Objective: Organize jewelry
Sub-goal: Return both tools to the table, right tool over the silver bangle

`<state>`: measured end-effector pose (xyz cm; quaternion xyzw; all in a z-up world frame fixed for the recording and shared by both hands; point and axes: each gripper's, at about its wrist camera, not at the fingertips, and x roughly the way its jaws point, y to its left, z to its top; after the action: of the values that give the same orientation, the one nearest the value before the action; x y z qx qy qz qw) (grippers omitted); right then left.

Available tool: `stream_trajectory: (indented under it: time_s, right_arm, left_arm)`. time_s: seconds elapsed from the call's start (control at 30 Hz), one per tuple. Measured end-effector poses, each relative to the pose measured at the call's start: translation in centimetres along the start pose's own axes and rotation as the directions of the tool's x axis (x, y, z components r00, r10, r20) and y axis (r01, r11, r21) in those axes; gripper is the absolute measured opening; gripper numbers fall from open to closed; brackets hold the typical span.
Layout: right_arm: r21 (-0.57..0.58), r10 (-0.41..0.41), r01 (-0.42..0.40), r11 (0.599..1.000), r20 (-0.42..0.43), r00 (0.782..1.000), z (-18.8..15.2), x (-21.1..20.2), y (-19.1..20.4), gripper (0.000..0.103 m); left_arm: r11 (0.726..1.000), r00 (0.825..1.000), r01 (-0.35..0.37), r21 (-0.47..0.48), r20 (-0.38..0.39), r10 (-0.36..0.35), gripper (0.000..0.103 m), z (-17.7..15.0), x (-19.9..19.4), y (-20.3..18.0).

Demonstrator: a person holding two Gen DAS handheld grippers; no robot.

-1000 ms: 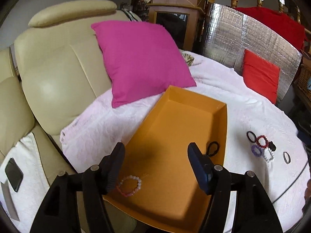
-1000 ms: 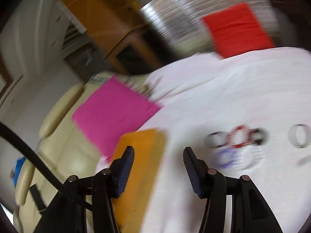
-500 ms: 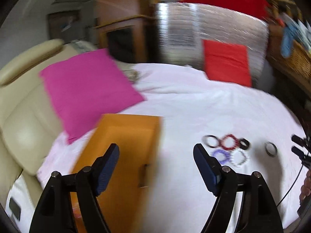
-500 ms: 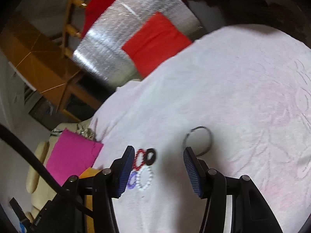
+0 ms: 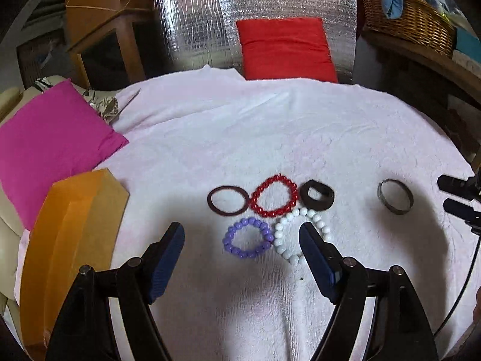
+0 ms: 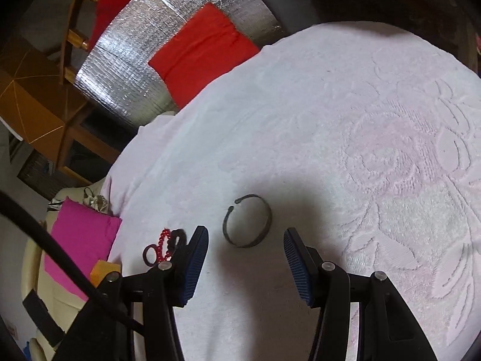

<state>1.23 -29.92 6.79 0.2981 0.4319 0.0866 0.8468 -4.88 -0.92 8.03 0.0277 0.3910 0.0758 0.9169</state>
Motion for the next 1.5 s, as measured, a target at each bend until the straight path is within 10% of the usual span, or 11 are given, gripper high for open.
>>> stream_trajectory:
  time_s: [0.3,0.9,1.5]
  right_arm:
    - [0.04,-0.034,0.03,0.999,0.105,0.994,-0.6,0.6,1.1,0.056]
    - [-0.133,0.013,-0.005,0.991,0.055,0.998,-3.6,-1.8,8.8,0.056]
    - [-0.03,-0.078,0.077,0.997,-0.023,0.997,1.4,2.2,0.2,0.056]
  left_arm:
    - [0.996,0.995,0.088,-0.019,-0.045,-0.089,0.079,-0.8,0.2,0.1]
    - [0.988,0.992,-0.007,-0.154,-0.125,-0.013,0.079,-1.7,2.4,8.8]
    - [0.99,0.979,0.086,-0.113,-0.174,-0.105,0.079,-0.9,6.4,5.3]
